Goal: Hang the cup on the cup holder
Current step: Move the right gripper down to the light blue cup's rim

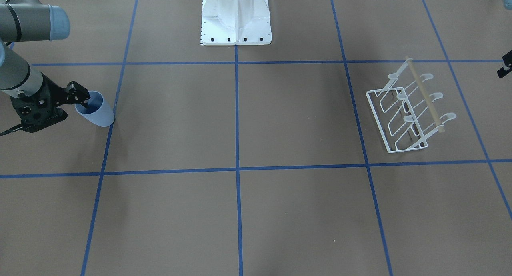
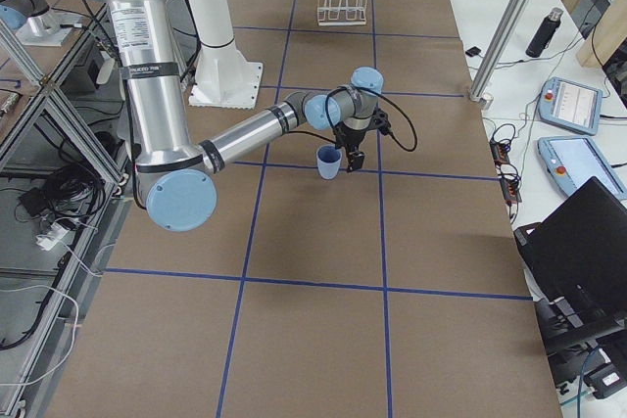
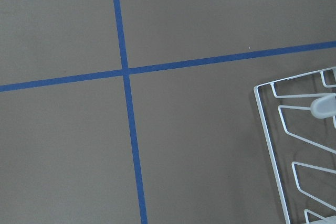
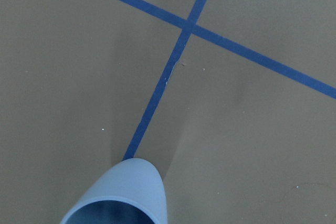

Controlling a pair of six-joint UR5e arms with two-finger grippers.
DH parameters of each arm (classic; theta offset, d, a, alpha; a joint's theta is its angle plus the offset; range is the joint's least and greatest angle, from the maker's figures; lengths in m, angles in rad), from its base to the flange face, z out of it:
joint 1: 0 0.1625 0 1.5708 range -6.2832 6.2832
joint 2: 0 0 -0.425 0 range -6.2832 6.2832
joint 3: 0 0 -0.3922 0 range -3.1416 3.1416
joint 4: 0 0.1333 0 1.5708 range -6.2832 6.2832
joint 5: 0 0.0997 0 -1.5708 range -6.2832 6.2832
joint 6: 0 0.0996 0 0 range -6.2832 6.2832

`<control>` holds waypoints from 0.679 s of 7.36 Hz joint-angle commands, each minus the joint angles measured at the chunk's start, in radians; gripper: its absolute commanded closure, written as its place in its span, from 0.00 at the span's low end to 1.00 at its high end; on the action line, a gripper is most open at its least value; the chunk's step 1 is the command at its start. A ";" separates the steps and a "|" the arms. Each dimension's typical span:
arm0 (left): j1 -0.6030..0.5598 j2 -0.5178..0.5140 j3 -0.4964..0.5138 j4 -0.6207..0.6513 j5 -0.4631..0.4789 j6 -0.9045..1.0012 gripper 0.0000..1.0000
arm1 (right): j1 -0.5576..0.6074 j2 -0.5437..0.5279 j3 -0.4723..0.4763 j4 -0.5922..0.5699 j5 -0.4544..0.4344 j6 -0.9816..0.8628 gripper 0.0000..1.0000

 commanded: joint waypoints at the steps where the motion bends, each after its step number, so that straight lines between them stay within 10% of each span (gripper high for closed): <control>1: 0.000 0.002 -0.007 0.000 -0.008 0.000 0.02 | -0.017 0.003 -0.028 -0.001 0.004 0.002 0.07; 2: 0.000 0.002 -0.007 0.000 -0.010 0.000 0.02 | -0.020 0.004 -0.026 -0.001 0.004 0.014 0.66; 3: 0.000 0.002 -0.008 0.000 -0.011 0.000 0.02 | -0.020 0.000 -0.026 0.001 0.002 0.026 1.00; 5: 0.000 0.002 -0.013 -0.002 -0.013 0.000 0.02 | -0.020 -0.003 -0.020 -0.001 0.010 0.031 1.00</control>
